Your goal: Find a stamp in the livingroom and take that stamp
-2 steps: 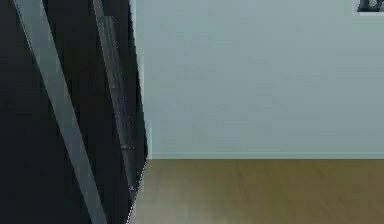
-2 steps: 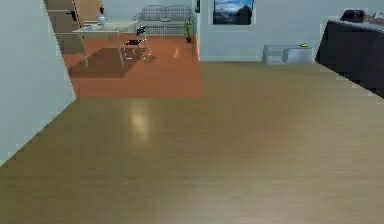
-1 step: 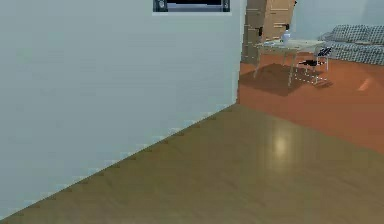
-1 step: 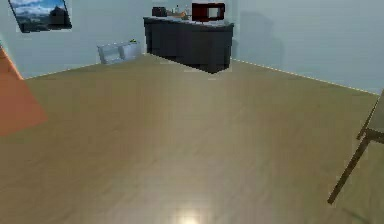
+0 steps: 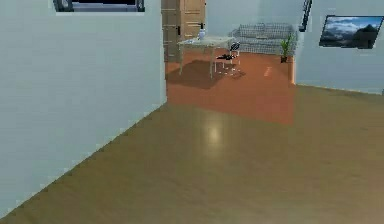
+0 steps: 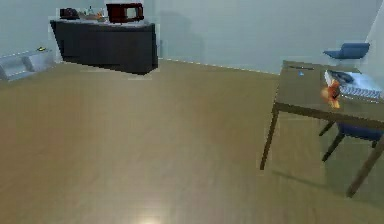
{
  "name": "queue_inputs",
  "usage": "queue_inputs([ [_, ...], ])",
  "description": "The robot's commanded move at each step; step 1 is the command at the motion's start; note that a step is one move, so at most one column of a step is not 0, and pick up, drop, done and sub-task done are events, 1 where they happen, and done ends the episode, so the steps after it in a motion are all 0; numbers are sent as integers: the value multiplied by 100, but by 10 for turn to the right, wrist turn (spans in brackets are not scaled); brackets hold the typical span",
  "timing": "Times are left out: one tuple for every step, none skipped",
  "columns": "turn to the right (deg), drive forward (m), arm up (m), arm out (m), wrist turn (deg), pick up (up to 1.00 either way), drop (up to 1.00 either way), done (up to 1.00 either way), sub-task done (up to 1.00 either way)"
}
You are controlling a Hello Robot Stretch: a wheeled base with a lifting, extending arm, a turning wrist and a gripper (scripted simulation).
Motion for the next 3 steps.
queue_inputs([
  [0, 100, 0, 0, 0, 0, 0, 0, 0],
  [0, 100, 0, 0, 0, 0, 0, 0, 0],
  [30, 0, 0, 0, 0, 0, 0, 0, 0],
])
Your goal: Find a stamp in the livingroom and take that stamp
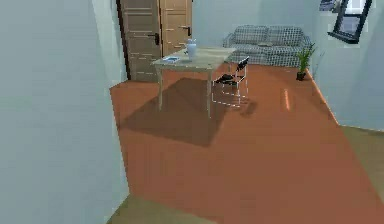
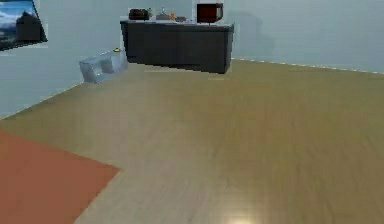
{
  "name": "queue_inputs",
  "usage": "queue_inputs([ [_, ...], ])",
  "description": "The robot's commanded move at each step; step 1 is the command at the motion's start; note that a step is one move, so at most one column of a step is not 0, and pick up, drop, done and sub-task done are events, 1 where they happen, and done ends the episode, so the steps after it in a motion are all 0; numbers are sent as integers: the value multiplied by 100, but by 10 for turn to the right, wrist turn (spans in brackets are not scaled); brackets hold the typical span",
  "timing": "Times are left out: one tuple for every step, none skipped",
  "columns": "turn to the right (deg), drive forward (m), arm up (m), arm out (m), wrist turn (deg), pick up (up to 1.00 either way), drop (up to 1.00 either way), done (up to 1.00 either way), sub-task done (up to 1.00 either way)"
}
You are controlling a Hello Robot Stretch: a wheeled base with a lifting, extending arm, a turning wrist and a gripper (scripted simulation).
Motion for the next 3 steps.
queue_inputs([
  [0, 100, 0, 0, 0, 0, 0, 0, 0],
  [-30, 0, 0, 0, 0, 0, 0, 0, 0],
  [60, 0, 0, 0, 0, 0, 0, 0, 0],
])
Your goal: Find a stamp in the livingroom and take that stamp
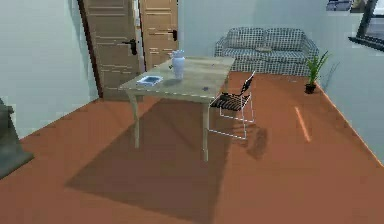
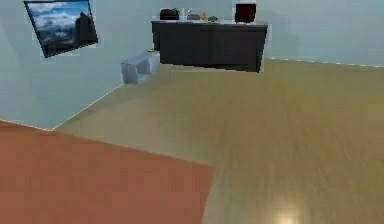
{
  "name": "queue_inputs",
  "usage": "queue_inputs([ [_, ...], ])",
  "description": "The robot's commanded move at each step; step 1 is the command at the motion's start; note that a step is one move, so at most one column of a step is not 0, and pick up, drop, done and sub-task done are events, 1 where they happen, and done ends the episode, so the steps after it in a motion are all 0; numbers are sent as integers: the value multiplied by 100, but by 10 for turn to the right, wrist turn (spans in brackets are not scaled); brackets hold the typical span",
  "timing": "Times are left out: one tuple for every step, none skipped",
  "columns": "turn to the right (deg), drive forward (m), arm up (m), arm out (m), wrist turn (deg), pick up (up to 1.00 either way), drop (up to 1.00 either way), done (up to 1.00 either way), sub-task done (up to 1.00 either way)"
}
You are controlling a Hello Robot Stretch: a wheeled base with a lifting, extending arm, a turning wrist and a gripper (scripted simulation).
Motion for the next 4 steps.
queue_inputs([
  [0, 35, 0, 0, 0, 0, 0, 0, 0],
  [-300, 0, 0, 0, 0, 0, 0, 0, 0],
  [0, 40, 0, 0, 0, 0, 0, 0, 0],
  [-60, 0, 0, 0, 0, 0, 0, 0, 0],
])
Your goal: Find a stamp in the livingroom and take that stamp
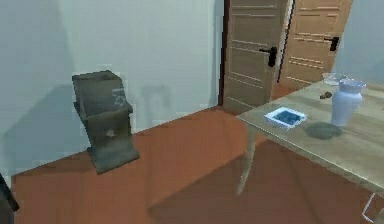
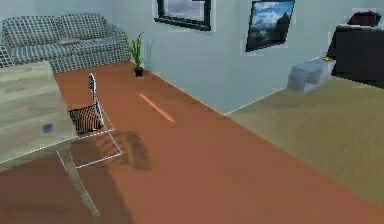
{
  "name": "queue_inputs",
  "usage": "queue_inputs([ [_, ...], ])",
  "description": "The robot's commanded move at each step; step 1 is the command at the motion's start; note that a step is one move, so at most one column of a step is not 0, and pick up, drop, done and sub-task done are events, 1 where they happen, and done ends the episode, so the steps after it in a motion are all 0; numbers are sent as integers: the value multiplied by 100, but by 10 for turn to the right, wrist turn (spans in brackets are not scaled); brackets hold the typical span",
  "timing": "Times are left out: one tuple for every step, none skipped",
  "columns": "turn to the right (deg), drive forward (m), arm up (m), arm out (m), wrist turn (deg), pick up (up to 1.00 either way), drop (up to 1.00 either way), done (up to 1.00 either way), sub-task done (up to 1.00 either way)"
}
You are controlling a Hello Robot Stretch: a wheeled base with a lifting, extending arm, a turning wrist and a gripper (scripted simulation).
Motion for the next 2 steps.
queue_inputs([
  [0, 100, 0, 0, 0, 0, 0, 0, 0],
  [-30, 0, 0, 0, 0, 0, 0, 0, 0],
])
